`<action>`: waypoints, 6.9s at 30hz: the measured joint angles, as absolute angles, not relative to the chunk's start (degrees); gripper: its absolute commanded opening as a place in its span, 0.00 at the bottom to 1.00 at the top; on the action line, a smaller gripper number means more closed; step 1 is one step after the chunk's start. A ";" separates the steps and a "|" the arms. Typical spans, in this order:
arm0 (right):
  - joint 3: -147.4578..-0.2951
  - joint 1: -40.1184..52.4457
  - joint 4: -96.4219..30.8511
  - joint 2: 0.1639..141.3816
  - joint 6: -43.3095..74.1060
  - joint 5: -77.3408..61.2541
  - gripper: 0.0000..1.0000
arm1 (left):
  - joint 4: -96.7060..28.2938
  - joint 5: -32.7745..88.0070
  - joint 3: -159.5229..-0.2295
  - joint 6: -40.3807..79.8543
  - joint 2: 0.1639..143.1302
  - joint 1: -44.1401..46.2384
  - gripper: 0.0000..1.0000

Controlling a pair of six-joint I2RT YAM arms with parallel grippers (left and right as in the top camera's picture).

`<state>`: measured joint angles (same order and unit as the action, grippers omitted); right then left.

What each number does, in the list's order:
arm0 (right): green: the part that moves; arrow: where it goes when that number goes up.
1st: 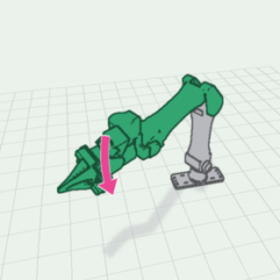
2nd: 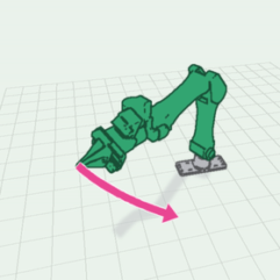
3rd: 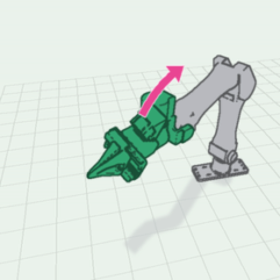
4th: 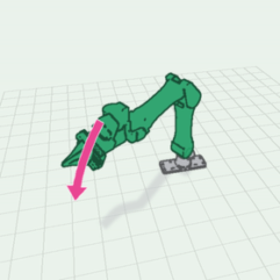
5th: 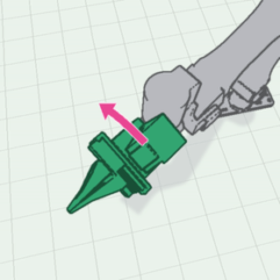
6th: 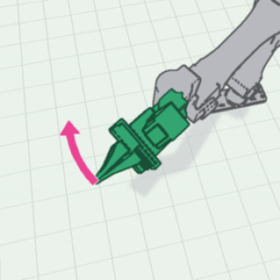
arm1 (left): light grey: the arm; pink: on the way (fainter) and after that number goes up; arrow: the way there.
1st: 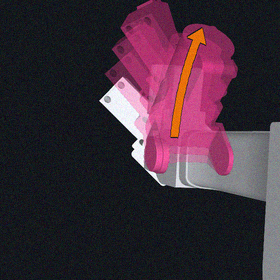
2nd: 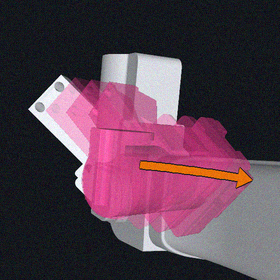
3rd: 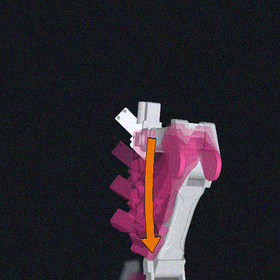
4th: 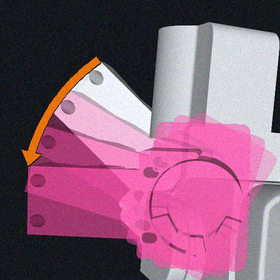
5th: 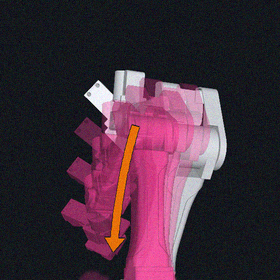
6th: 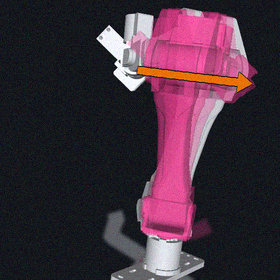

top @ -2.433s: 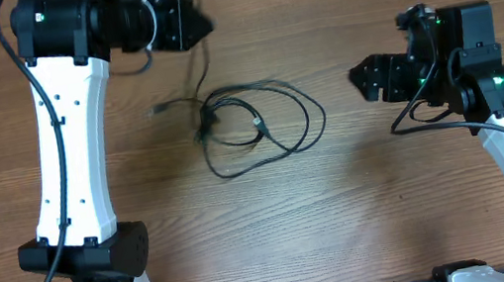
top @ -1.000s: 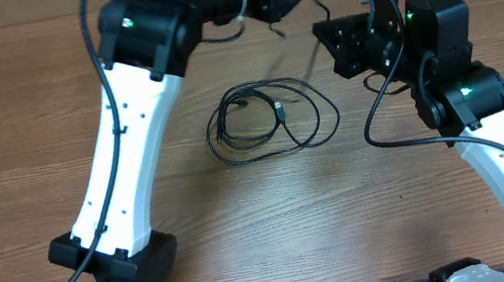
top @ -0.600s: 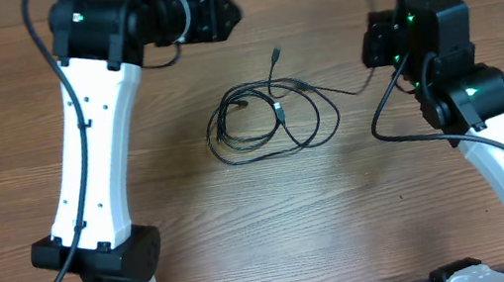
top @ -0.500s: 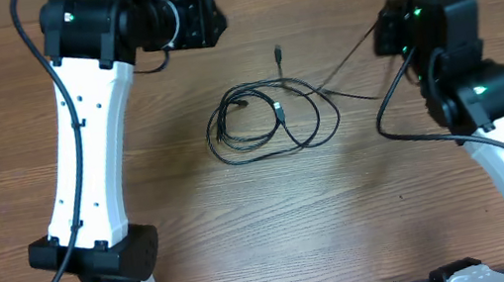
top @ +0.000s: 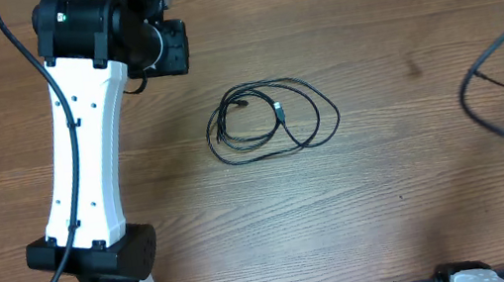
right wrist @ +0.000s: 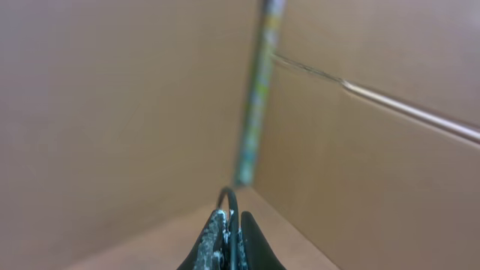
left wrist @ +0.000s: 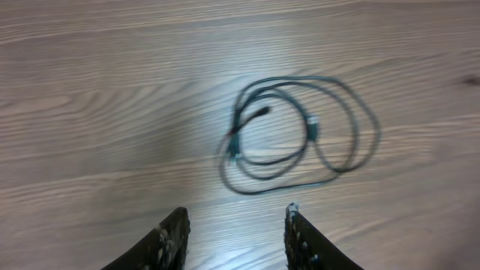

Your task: Untangle cables

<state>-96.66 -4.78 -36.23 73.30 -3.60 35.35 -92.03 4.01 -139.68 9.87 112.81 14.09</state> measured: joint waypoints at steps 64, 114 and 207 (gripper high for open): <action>-96.64 1.65 -72.44 94.89 -1.10 -19.16 1.00 | -48.14 9.72 -74.13 9.50 94.54 5.52 0.82; -89.43 6.81 -67.72 94.87 -2.15 -21.69 1.00 | -75.20 26.76 -125.19 4.05 100.20 12.27 0.04; -94.32 -28.08 -48.58 102.35 2.20 11.99 0.08 | -93.21 -11.22 -125.08 13.15 101.54 12.71 0.68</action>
